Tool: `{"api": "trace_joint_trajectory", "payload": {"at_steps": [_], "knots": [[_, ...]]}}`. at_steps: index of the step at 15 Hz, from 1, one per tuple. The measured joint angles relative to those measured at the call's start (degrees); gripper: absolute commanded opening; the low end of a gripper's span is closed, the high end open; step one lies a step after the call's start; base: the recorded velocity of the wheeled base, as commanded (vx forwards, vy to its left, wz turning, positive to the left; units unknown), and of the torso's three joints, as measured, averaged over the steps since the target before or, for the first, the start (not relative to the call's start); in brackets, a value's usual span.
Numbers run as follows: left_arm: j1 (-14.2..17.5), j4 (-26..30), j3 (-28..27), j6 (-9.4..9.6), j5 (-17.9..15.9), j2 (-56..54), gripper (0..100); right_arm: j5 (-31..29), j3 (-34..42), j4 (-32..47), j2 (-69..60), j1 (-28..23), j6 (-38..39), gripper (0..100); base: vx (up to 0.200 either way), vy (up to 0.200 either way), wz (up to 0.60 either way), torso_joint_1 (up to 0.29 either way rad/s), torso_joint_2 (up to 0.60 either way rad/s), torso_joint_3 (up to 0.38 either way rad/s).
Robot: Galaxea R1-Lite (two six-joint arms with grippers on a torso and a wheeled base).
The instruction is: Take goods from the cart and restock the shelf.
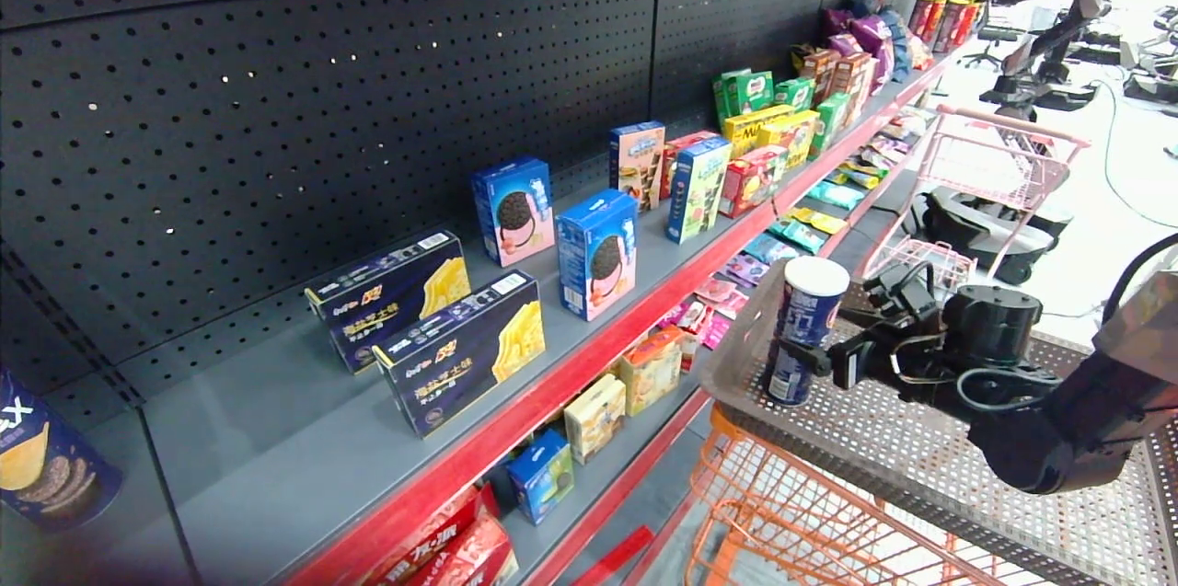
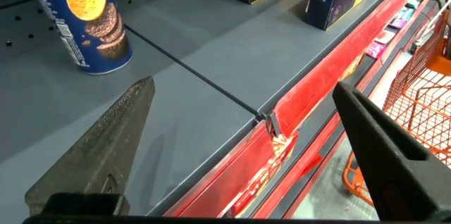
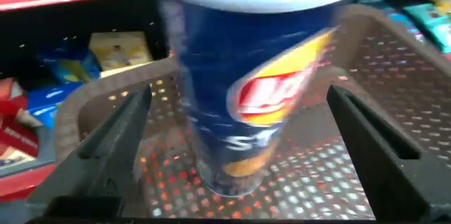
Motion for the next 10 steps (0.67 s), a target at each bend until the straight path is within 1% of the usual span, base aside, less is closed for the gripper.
{"api": "trace_joint_trajectory", "payload": {"at_steps": [3,10], "knots": [[0.0,0.0,0.0,0.02,0.0,0.0,100,-2.72,0.02,0.32,0.9,0.74,0.0,100,0.0,0.0,0.0,0.0,0.0,0.0],[0.0,0.0,0.0,0.02,0.01,0.0,100,-2.57,-0.41,0.02,2.36,0.98,0.02,100,0.0,0.0,0.0,0.0,0.0,0.0]]}}
